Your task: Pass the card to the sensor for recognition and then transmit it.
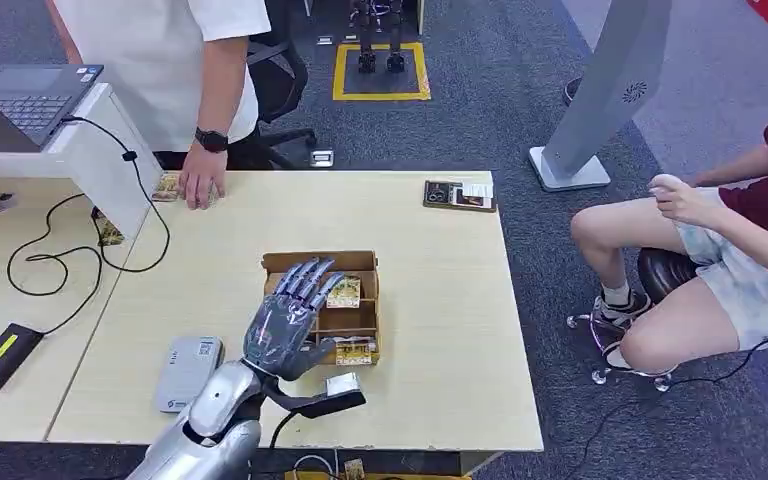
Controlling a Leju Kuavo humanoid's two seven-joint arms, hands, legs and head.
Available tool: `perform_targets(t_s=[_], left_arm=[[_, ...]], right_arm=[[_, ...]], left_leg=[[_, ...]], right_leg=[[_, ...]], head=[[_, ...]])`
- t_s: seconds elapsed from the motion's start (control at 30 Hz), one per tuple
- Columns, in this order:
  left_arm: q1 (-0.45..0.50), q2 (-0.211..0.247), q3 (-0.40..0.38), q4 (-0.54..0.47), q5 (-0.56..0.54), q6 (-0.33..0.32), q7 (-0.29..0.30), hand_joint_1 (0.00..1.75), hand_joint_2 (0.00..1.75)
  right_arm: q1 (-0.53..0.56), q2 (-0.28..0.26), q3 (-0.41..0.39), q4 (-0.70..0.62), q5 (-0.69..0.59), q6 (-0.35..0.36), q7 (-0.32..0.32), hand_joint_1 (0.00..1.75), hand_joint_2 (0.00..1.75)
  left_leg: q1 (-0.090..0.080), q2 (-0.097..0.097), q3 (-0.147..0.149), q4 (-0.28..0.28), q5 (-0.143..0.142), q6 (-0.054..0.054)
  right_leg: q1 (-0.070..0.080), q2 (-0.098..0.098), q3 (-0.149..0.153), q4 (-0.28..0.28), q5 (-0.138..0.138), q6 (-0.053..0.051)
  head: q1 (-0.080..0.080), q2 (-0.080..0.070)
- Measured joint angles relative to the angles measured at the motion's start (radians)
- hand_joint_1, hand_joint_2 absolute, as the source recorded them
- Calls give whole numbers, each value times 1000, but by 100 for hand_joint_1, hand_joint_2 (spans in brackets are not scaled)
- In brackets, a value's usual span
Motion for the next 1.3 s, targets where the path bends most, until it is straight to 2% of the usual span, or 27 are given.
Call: perform_targets(t_s=[0.47,1.3], left_arm=[[-19,3,0,61,-31,-14,16,0,175],[-18,32,4,61,-31,-3,32,0,175]], right_arm=[[0,0,9,3,0,0,0,0,175],[1,-1,11,3,-5,0,4,0,175]], left_leg=[[0,0,0,0,0,0],[0,0,0,0,0,0]], right_leg=[[0,0,0,0,0,0],[0,0,0,0,0,0]], head=[[0,0],[0,0]])
